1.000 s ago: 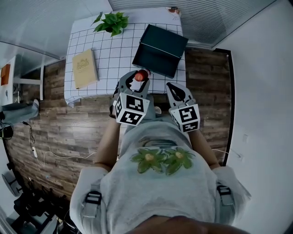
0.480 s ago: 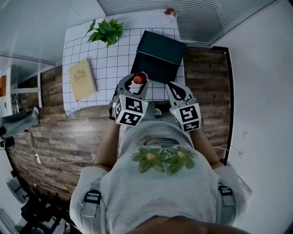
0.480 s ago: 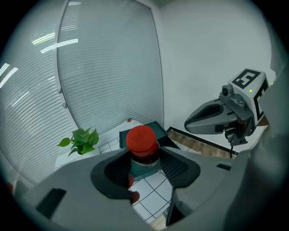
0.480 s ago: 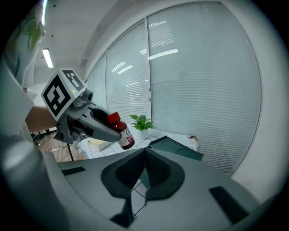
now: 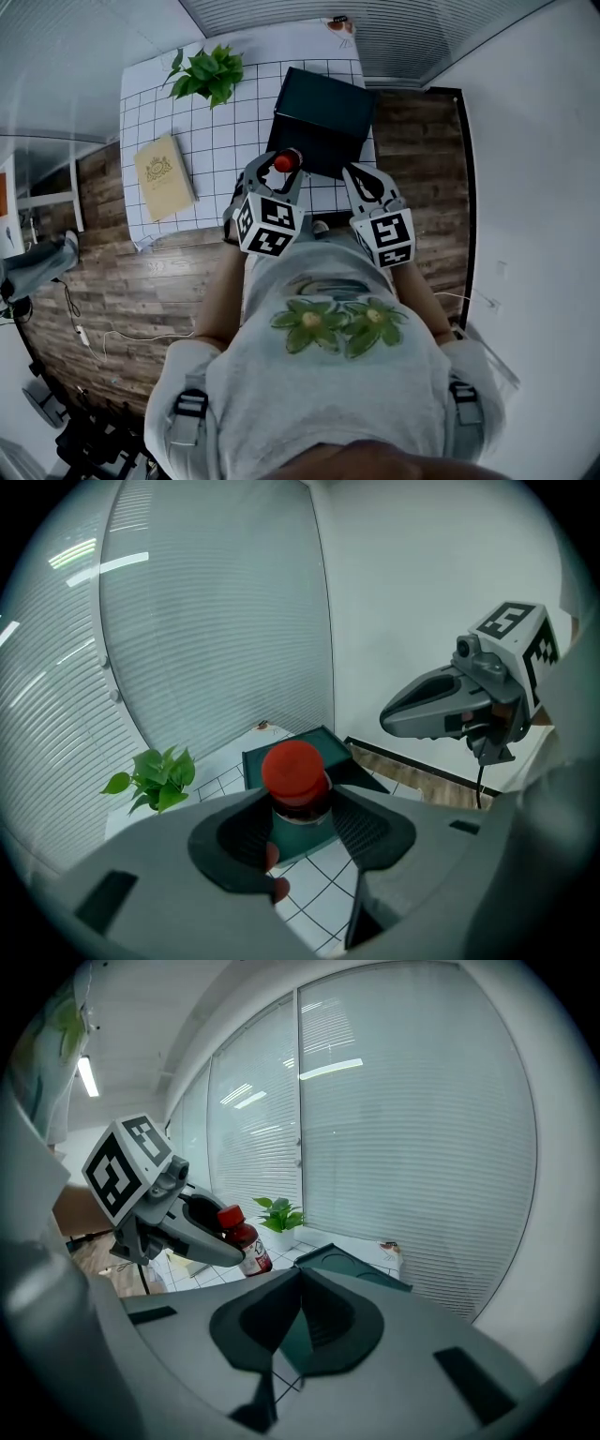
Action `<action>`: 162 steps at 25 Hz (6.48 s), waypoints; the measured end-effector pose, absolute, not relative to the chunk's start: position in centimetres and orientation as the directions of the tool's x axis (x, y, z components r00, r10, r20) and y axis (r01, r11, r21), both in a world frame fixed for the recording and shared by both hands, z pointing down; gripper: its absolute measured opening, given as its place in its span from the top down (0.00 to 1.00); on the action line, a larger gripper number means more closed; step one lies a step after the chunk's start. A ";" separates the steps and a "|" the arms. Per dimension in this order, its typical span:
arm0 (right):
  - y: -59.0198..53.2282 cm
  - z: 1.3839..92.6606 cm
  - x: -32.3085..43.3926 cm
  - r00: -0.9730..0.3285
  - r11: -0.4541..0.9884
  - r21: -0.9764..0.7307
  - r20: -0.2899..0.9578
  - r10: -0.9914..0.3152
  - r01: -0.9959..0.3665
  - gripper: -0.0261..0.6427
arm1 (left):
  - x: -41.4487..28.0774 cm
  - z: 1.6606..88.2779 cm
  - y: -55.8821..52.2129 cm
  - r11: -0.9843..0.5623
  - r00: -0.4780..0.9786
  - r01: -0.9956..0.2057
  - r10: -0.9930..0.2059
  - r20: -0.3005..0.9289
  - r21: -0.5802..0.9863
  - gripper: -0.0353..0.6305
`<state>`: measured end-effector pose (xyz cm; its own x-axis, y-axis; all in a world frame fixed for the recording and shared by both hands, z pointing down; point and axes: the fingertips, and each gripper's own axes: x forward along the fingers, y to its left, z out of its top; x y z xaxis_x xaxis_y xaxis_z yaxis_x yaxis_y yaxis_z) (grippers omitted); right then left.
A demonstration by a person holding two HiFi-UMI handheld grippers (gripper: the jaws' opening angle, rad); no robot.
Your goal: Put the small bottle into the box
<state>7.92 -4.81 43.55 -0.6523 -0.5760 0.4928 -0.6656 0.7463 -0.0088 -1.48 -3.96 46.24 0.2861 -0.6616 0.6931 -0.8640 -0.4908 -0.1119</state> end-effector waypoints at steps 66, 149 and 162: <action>-7.1 47.7 4.5 -0.573 0.668 -0.023 0.535 -0.620 -0.744 0.95 | -2.4 55.0 -8.4 -0.660 0.379 -0.750 -0.495 0.782 -0.055 0.66; -7.5 50.7 4.2 -0.546 0.658 -0.033 0.591 -0.594 -0.752 0.95 | -1.8 60.6 -8.6 -0.712 0.331 -0.700 -0.392 0.858 -0.056 0.66; -7.4 50.9 4.3 -0.541 0.657 -0.030 0.597 -0.593 -0.753 0.95 | -1.7 61.1 -8.5 -0.715 0.329 -0.697 -0.383 0.863 -0.051 0.66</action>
<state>4.30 -7.36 50.93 -0.5407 -0.5927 0.5969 -0.7531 0.6573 -0.0295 -1.74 -8.51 61.11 0.3294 -0.3827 0.8632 -0.6970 -0.7153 -0.0511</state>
